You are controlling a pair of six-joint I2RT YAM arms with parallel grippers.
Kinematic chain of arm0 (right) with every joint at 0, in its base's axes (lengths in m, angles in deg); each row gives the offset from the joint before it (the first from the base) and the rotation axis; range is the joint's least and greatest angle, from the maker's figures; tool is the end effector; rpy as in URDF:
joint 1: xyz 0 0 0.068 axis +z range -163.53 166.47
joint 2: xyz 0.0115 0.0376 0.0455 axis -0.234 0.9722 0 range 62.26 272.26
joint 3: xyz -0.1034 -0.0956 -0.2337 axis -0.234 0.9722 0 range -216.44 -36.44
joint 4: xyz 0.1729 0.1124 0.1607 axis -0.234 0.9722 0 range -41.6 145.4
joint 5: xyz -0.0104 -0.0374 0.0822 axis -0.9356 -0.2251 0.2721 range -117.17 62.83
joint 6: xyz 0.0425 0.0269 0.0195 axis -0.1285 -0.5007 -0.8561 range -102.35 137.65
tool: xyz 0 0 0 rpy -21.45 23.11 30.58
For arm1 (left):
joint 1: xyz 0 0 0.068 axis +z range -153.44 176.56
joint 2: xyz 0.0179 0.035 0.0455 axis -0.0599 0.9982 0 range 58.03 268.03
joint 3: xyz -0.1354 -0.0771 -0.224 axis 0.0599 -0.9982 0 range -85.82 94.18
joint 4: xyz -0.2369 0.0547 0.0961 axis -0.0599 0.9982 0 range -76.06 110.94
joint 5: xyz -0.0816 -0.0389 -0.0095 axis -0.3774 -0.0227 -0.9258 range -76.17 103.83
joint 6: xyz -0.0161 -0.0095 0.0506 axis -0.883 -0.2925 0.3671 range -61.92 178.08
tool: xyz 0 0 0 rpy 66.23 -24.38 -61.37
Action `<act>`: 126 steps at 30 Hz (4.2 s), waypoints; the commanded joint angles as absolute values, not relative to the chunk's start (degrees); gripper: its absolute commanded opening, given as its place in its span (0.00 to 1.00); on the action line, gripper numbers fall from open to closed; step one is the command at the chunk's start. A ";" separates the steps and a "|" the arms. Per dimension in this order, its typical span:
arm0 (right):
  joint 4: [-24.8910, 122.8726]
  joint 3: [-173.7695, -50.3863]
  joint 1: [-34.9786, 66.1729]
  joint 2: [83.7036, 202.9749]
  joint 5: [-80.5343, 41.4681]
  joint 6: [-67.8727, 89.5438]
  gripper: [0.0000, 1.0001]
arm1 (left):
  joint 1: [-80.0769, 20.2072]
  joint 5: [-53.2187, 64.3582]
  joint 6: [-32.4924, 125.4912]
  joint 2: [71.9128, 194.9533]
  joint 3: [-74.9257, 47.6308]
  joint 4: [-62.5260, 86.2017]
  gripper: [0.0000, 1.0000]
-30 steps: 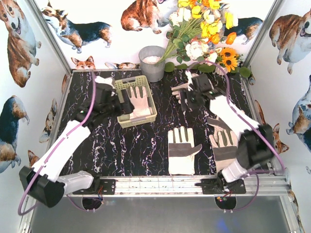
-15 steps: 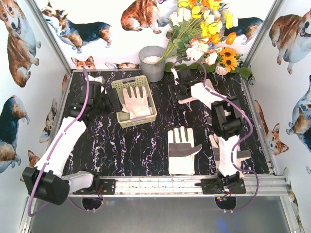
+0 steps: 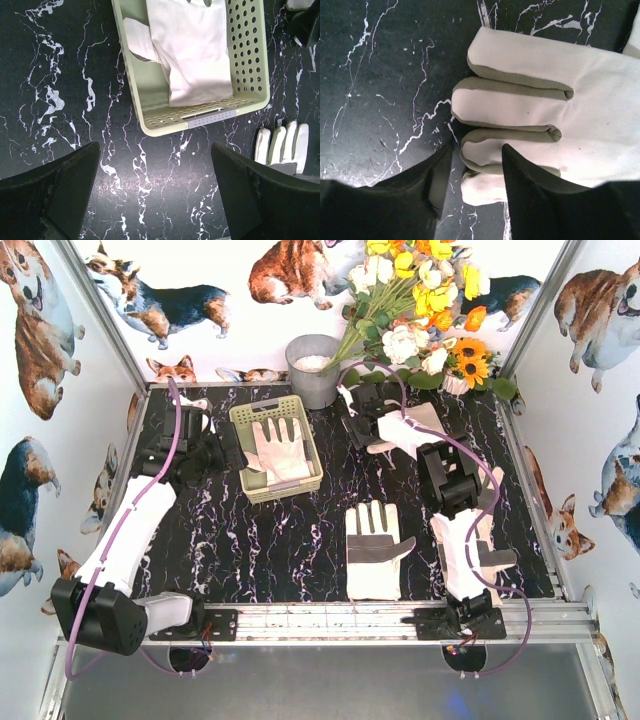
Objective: Put the gloves into the storage basket
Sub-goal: Pick up the glove at the corner of the board, then place the glove at the corner of the board.
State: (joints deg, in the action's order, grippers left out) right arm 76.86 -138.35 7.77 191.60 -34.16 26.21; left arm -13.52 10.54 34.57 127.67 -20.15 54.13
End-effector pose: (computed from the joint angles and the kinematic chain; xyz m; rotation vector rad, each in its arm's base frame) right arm 0.4616 0.1753 0.1676 -0.6078 2.4630 -0.0675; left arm 0.2508 -0.0468 0.3275 -0.2482 2.3549 -0.3544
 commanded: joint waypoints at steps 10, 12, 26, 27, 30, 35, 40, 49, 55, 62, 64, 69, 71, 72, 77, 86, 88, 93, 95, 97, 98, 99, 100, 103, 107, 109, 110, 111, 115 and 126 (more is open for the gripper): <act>80.91 -141.47 8.44 192.73 -34.99 28.80 0.06 | -12.49 9.83 33.77 125.80 -19.72 53.92 0.86; 80.61 -138.67 8.44 190.87 -33.96 28.28 0.02 | -12.49 9.91 33.42 124.90 -20.20 53.92 0.86; 82.74 -118.36 8.38 165.53 -25.48 26.31 0.00 | -12.72 4.82 34.54 119.93 -22.31 53.42 0.86; 83.45 -117.59 8.31 163.35 -24.79 26.49 0.00 | -12.74 4.26 34.76 119.56 -22.29 53.42 0.87; 85.69 -116.12 7.74 157.25 -22.20 26.62 0.00 | -13.12 1.55 35.75 118.58 -22.02 52.43 0.90; 90.21 -116.44 5.73 147.85 -15.36 25.43 0.00 | -15.69 -3.49 37.32 118.68 -20.34 51.13 0.92; 91.64 -116.56 5.05 140.18 -3.37 22.88 0.00 | -21.32 -3.55 39.00 119.90 -18.37 50.67 0.93; 84.58 -115.81 4.47 131.24 19.90 4.15 0.00 | -29.60 -8.46 32.66 119.26 -21.75 36.09 0.94; 85.87 -117.93 4.42 128.81 28.83 -0.78 0.00 | -37.33 -12.37 34.61 120.14 -19.77 31.67 0.95; 82.19 -118.41 4.49 127.94 37.35 -7.97 0.00 | -44.95 -11.03 38.17 122.26 -14.32 37.26 0.99; 79.61 -117.77 4.49 127.55 38.63 -10.66 0.00 | -46.84 -9.66 39.08 122.89 -13.33 38.31 0.99; 72.58 -116.23 4.49 126.88 40.40 -17.39 0.00 | -49.95 -8.45 39.30 124.27 -12.87 38.33 0.93; 71.58 -115.93 4.48 126.86 40.22 -18.23 0.00 | -50.56 -7.71 39.13 124.53 -12.94 38.10 0.75; 71.63 -115.71 4.49 126.86 39.82 -18.27 0.00 | -50.77 -7.32 38.79 124.48 -13.14 37.73 0.65; 72.42 -113.13 4.49 126.68 36.28 -17.83 0.00 | -51.21 -5.97 35.99 123.52 -14.72 35.45 0.28; 71.60 -108.42 4.40 124.61 33.58 -17.44 0.09 | -52.21 -4.46 33.55 121.04 -15.87 36.31 0.00; 70.15 -106.69 4.24 124.18 33.53 -17.49 0.22 | -52.21 -5.47 32.90 120.79 -15.49 36.58 0.00; 61.75 -100.77 4.14 122.88 36.51 -21.42 0.48 | -52.21 -8.02 31.60 121.25 -13.63 38.66 0.00; 59.74 -98.83 4.14 121.95 36.47 -21.39 0.53 | -52.17 -9.04 31.15 121.47 -12.88 39.19 0.00; 58.97 -97.23 4.14 120.96 36.01 -20.50 0.57 | -52.21 -9.88 30.66 121.61 -12.17 39.68 0.00; 58.50 -96.33 4.14 120.36 36.02 -20.21 0.58 | -52.21 -10.24 30.51 121.70 -11.82 39.96 0.00; 58.35 -95.92 4.11 119.95 35.90 -19.82 0.59 | -52.21 -10.39 30.44 121.74 -11.51 40.36 0.00; 58.52 -95.52 4.13 119.48 35.76 -19.30 0.59 | -52.21 -10.42 30.43 121.75 -11.28 40.77 0.00; 61.68 -95.28 4.14 118.73 34.91 -16.06 0.60 | -52.21 -10.49 30.12 121.67 -11.02 41.27 0.00; 66.33 -95.04 4.14 119.07 34.59 -12.89 0.48 | -52.21 -10.57 29.31 121.57 -11.85 41.67 0.00; 67.82 -94.90 4.22 119.53 34.89 -12.47 0.30 | -52.21 -8.79 28.88 121.45 -12.83 42.86 0.00; 68.63 -94.83 4.22 119.75 34.91 -12.24 0.20 | -52.21 -7.33 28.63 121.29 -13.51 43.90 0.00; 69.73 -94.69 4.29 120.00 34.73 -11.89 0.10 | -52.21 -5.59 28.22 121.23 -14.33 44.97 0.00; 78.96 -95.11 6.11 122.07 30.16 -6.57 0.00 | -52.21 0.25 24.24 121.57 -18.73 49.25 0.00; 79.47 -95.16 17.54 136.30 24.03 -15.79 0.00 | -50.66 1.31 15.34 125.11 -26.58 52.30 0.00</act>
State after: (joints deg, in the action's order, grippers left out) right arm 81.98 -94.70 16.01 132.87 23.94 -9.62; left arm -51.68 1.27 18.42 125.16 -26.27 51.87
